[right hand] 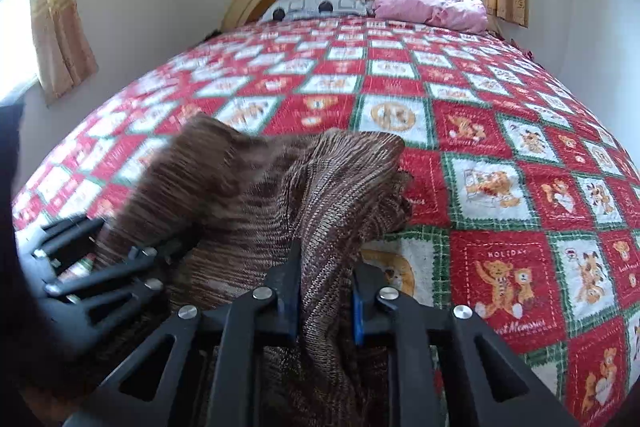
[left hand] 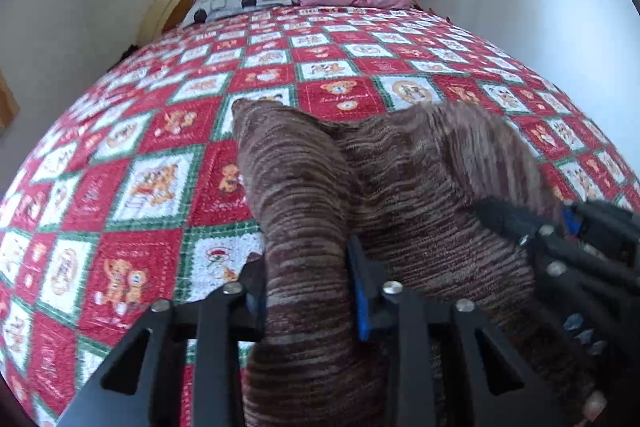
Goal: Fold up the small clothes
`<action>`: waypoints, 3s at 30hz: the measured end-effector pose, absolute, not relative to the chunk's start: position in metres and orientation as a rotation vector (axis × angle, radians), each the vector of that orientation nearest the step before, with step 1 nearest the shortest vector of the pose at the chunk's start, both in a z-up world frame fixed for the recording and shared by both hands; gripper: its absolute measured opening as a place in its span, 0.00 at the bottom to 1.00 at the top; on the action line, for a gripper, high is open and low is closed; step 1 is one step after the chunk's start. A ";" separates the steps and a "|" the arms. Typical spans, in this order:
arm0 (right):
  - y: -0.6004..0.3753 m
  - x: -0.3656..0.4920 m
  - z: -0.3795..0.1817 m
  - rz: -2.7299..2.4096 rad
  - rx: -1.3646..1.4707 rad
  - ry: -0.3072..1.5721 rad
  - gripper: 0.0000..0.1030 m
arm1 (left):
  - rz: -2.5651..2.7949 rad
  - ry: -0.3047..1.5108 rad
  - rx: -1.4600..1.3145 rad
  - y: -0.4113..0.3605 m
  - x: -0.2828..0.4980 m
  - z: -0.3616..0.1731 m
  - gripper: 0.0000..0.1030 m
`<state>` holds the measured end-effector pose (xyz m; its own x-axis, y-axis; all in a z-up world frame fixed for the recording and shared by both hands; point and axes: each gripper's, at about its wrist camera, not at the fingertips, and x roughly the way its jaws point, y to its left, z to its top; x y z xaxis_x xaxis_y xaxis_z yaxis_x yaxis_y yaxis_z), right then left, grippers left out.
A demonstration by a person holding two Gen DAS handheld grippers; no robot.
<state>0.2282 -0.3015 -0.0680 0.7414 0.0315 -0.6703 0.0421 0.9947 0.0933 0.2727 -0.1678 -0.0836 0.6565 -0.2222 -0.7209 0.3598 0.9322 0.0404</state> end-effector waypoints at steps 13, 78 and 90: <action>-0.253 0.153 -0.011 -0.055 0.037 0.544 0.18 | -0.349 0.666 0.154 -0.149 0.226 -0.035 0.25; -0.029 0.232 -0.027 0.310 0.111 0.625 0.18 | -0.107 0.713 0.098 0.097 0.261 -0.048 0.24; -0.050 0.306 -0.095 0.271 0.122 0.804 0.18 | -0.046 0.778 0.148 0.085 0.299 -0.094 0.28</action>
